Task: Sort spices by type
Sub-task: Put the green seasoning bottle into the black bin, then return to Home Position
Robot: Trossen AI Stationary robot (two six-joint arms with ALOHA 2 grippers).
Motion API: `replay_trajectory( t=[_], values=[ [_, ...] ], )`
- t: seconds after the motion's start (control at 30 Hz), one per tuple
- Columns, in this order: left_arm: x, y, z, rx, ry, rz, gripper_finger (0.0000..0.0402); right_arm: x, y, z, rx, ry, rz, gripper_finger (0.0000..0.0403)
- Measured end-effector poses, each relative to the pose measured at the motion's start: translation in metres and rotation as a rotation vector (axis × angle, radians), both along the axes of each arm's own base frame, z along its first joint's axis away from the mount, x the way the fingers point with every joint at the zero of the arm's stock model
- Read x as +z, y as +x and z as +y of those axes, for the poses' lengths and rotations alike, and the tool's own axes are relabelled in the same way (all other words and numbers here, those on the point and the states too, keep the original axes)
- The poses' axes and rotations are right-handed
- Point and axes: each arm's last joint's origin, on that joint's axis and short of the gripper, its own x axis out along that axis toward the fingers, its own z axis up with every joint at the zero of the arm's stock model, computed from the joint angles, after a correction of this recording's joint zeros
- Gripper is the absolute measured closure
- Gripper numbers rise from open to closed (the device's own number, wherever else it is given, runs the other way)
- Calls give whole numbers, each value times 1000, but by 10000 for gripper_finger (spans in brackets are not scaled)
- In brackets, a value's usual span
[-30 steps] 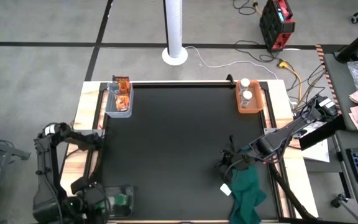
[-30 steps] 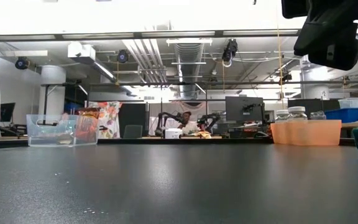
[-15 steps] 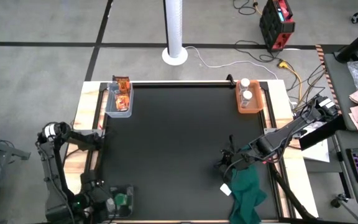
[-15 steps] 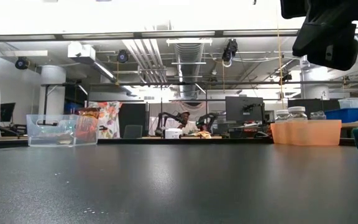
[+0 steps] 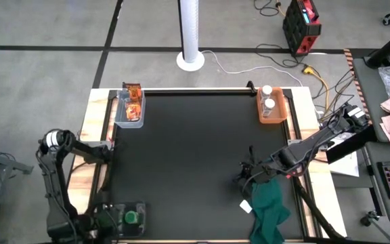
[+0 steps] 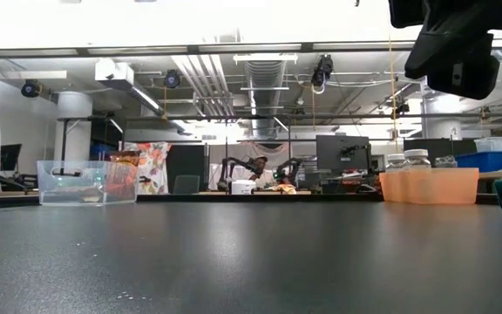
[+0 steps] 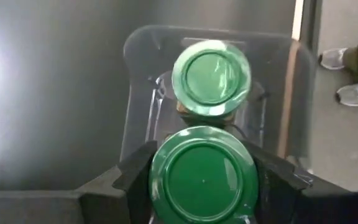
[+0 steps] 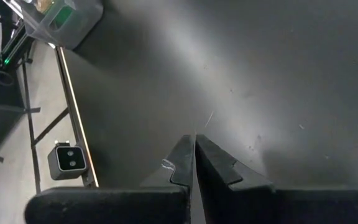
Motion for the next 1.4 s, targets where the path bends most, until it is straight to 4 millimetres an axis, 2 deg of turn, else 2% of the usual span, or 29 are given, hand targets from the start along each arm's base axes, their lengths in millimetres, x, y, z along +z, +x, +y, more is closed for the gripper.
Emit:
replay_trajectory(
  t=[0.27,0.57,0.8,1.0,1.4],
  values=[
    [-24,-3,9,-33,50,15,217,0,2,-4,-19,6,-3,394],
    [-33,-3,7,-13,-11,-11,217,0,4,-7,-29,3,-6,394],
    [-34,-3,9,36,-21,31,157,0,5,-10,-37,0,-6,394],
    [-26,-2,7,42,-28,53,149,0,6,-12,-39,-8,-8,394],
    [24,-2,6,44,24,64,146,1,7,-13,-45,-9,-11,394]
  ],
)
